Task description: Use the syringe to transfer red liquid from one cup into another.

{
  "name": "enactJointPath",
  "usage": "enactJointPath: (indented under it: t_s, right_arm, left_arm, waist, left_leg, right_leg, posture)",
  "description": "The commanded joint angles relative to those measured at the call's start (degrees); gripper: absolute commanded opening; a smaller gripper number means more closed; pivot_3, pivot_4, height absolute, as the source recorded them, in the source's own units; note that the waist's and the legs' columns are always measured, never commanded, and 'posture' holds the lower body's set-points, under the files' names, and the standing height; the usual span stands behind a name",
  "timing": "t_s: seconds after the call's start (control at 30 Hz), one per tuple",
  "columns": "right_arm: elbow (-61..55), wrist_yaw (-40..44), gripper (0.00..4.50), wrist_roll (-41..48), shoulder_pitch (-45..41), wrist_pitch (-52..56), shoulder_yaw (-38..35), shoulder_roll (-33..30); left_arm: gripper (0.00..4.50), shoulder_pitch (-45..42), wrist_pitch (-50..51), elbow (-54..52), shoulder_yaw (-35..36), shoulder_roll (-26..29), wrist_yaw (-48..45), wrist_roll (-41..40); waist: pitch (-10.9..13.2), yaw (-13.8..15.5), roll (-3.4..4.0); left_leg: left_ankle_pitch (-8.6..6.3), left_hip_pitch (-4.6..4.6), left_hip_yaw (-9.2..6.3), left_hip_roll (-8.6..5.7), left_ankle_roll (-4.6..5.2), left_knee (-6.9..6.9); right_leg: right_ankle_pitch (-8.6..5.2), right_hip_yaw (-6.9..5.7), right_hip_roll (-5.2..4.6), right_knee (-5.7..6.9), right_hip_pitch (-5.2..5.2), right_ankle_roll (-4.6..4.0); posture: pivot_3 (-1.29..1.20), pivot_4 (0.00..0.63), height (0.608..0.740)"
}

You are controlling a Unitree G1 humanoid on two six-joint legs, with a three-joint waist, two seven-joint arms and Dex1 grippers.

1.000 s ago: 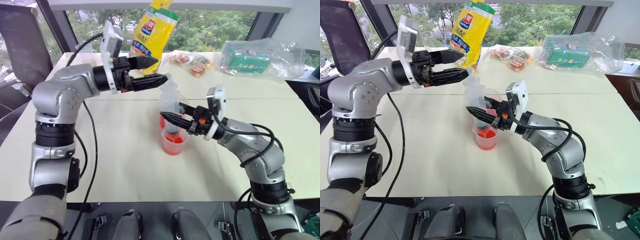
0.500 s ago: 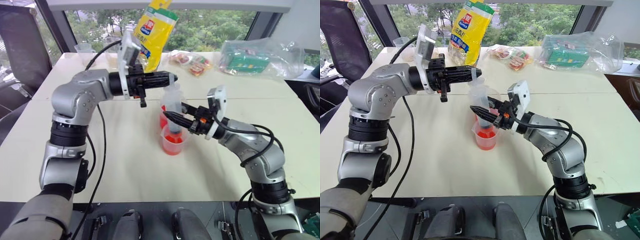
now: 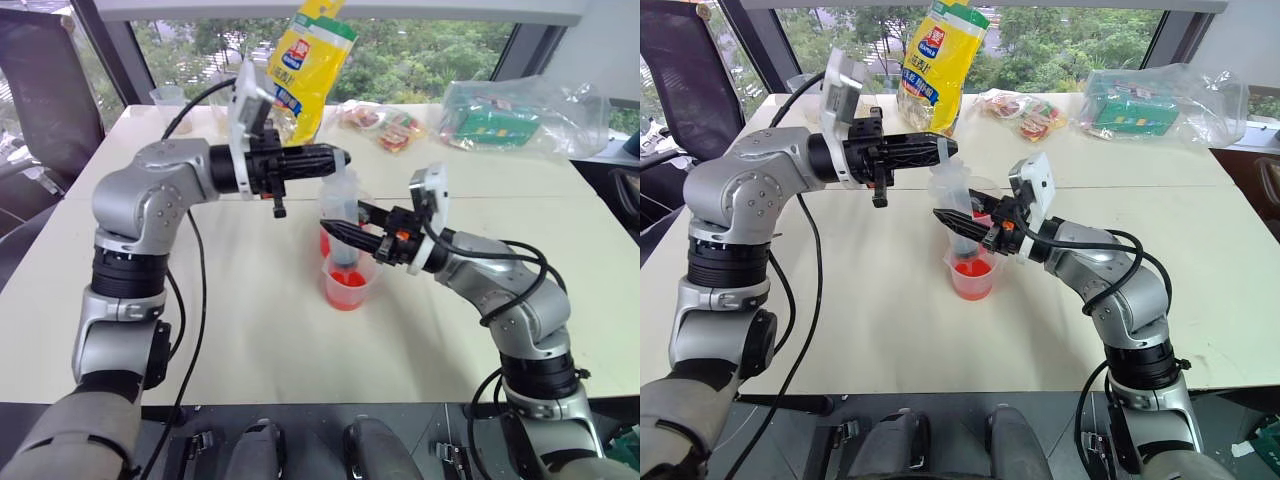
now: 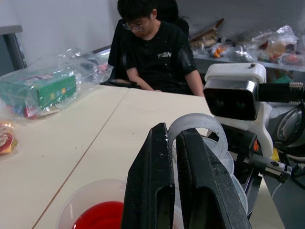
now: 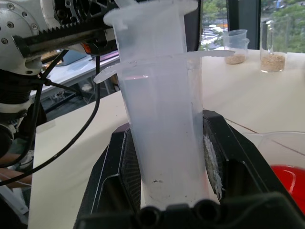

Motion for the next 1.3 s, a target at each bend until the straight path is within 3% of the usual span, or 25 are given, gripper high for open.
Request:
enactJointPath:
  t_s: [0.03, 0.47, 0.57, 0.8, 1.1, 1.3]
  right_arm:
    - [-2.0, -1.1, 1.42, 2.0, -4.2, -1.5, -3.6, 0.5]
    - [-1.3, -1.1, 1.42, 2.3, -5.2, 0.1, -3.9, -0.2]
    - [-1.0, -1.0, 1.42, 2.3, -3.7, 0.4, -3.1, -0.2]
    - [-0.5, -0.6, 1.42, 2.0, -1.7, 0.6, -2.2, -0.2]
    - [-0.1, -1.7, 1.42, 5.4, -4.4, 4.3, -4.7, -0.9]
    - [10.7, -14.2, 1.42, 14.1, -20.4, 20.9, -14.4, -1.7]
  left_arm:
    - [0.02, 1.6, 0.5, -2.8, -4.7, -0.9, -2.2, 0.2]
    - [0.02, 1.8, -0.1, -3.1, -3.6, -1.6, -1.2, 0.4]
    - [1.05, 0.0, 1.1, -1.6, -0.5, -0.8, -0.2, -0.7]
    - [4.45, -0.2, 2.7, -1.5, 4.2, 5.7, -1.4, -1.6]
    - [4.49, 3.6, 2.8, -1.6, 8.4, 14.8, -2.4, -2.7]
    - [4.49, 9.6, 0.9, -6.4, 7.8, 14.2, -0.5, -2.2]
  waist:
    - [0.0, 0.0, 0.0]
    - [0.0, 0.0, 0.0]
    - [0.0, 0.0, 0.0]
    - [0.0, -0.1, 0.0]
    - [0.0, -0.1, 0.0]
    - [0.0, 0.0, 0.0]
  left_leg:
    - [0.0, 0.0, 0.0, 0.0, 0.0, 0.0]
    - [0.0, 0.0, 0.0, 0.0, 0.0, 0.0]
    - [0.0, 0.0, 0.0, 0.0, 0.0, 0.0]
    - [0.0, 0.01, 0.0, 0.03, 0.0, -0.02]
    - [0.0, 0.01, 0.01, 0.02, 0.0, -0.02]
    - [0.0, 0.01, 0.0, 0.01, 0.0, 0.0]
  right_leg:
    - [0.0, 0.0, 0.0, 0.0, 0.0, 0.0]
    - [0.0, 0.0, 0.0, 0.0, 0.0, 0.0]
    - [0.0, 0.0, -0.01, 0.0, 0.0, 0.0]
    - [0.0, 0.0, 0.03, 0.0, -0.01, 0.0]
    - [0.0, 0.0, 0.0, -0.01, -0.01, 0.0]
    - [0.0, -0.02, -0.08, 0.01, 0.01, 0.0]
  posture:
    - [0.0, 0.15, 0.74]
    - [0.0, 0.15, 0.74]
    - [0.0, 0.15, 0.74]
    - [0.0, 0.15, 0.74]
    - [0.0, 0.15, 0.74]
    - [0.0, 0.15, 0.74]
